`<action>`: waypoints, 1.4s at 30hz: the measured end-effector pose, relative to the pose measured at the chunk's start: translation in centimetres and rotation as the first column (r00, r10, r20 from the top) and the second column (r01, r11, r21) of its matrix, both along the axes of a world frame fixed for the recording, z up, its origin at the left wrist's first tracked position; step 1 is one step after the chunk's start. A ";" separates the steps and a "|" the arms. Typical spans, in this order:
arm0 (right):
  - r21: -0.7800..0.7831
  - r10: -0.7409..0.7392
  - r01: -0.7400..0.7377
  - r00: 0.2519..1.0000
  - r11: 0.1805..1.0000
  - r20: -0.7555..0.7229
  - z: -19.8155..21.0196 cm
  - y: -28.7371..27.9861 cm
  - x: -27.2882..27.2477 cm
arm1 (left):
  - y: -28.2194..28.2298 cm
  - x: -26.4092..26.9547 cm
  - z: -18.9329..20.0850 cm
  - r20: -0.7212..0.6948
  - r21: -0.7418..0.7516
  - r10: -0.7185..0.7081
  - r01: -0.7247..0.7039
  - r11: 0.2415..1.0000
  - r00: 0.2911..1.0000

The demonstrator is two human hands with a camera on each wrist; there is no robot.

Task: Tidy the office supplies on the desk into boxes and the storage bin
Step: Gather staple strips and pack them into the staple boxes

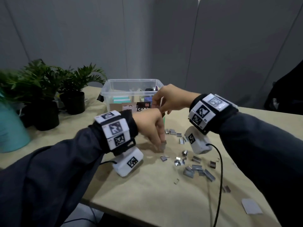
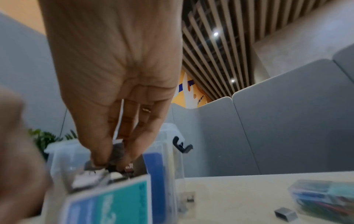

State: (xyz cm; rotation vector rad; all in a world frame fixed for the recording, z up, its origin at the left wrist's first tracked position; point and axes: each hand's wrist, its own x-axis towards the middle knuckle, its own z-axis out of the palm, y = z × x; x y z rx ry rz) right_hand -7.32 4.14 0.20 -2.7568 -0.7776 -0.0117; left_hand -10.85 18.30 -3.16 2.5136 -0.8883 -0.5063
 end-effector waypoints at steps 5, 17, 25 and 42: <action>0.054 0.048 -0.047 0.999 0.997 -0.020 -1.4 -0.3 0.4 | 4.3 0.7 3.3 -0.035 -0.178 0.090 -0.095 0.979 0.995; -0.019 -0.121 0.126 0.981 0.992 0.154 -1.4 -2.4 0.4 | 1.3 4.7 3.4 -0.014 -0.421 0.309 -0.286 0.861 0.951; -0.037 -0.149 0.155 0.980 0.987 0.129 -2.0 -4.2 -0.3 | 0.1 5.2 2.2 0.202 -0.155 0.188 -0.158 0.975 0.961; -0.204 -0.087 0.141 0.964 0.969 0.252 -3.1 -2.3 -1.4 | 2.2 4.3 0.9 0.491 -0.127 0.193 -0.149 0.981 0.849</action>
